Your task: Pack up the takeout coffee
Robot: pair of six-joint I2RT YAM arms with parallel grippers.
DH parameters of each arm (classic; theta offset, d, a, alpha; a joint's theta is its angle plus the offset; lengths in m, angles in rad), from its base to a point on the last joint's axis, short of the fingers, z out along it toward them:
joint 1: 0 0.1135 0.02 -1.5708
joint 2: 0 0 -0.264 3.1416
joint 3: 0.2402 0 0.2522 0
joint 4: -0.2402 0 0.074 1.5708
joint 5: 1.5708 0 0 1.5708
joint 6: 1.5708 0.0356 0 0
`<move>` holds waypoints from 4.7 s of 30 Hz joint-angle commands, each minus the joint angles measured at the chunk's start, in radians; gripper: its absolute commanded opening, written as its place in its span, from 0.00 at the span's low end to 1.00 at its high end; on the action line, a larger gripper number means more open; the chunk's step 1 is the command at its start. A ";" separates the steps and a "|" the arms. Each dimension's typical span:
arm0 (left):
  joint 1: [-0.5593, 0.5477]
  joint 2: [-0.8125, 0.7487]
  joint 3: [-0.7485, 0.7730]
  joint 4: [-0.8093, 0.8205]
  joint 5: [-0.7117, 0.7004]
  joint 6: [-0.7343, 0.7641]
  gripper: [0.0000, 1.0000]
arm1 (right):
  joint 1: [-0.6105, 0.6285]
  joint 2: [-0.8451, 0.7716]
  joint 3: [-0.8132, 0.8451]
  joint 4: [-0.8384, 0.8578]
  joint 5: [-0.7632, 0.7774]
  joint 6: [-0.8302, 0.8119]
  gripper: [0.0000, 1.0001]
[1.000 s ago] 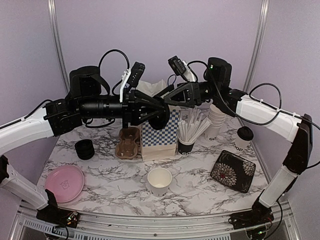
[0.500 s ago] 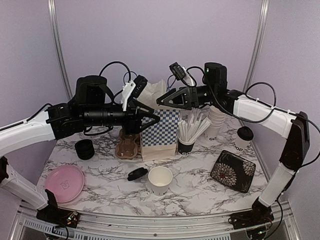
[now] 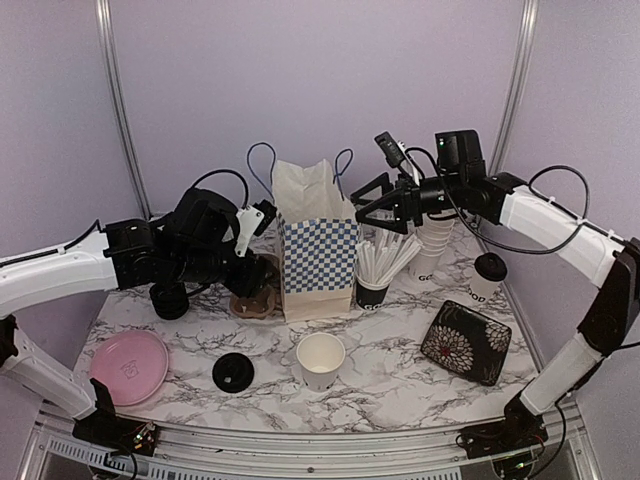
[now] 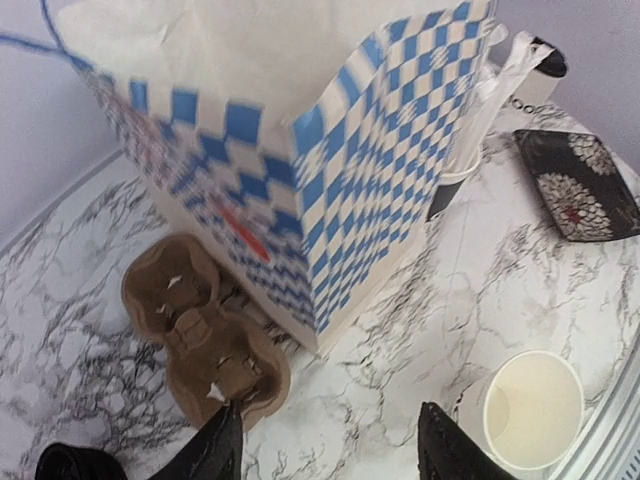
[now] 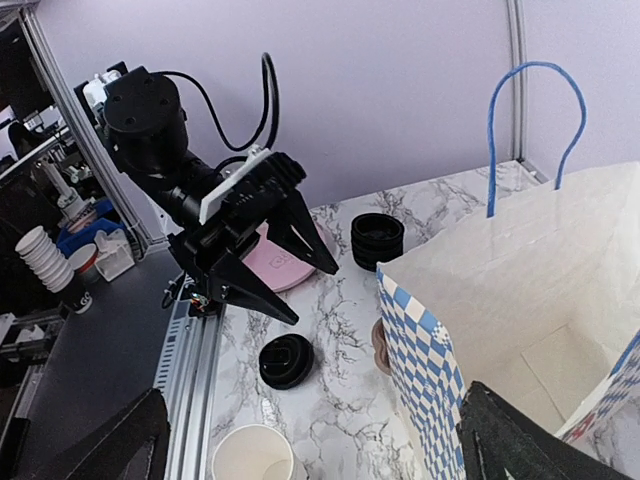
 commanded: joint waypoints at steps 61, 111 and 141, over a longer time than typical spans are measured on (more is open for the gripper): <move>-0.078 0.314 -0.231 -0.334 0.179 -0.250 0.70 | -0.144 -0.294 -0.556 -0.055 0.242 -0.563 0.98; -0.157 0.402 0.345 -0.380 0.342 -0.002 0.68 | -0.144 -0.260 -0.569 -0.075 0.241 -0.592 0.98; -0.166 0.417 0.386 -0.418 0.317 0.009 0.68 | -0.145 -0.268 -0.570 -0.081 0.236 -0.597 0.98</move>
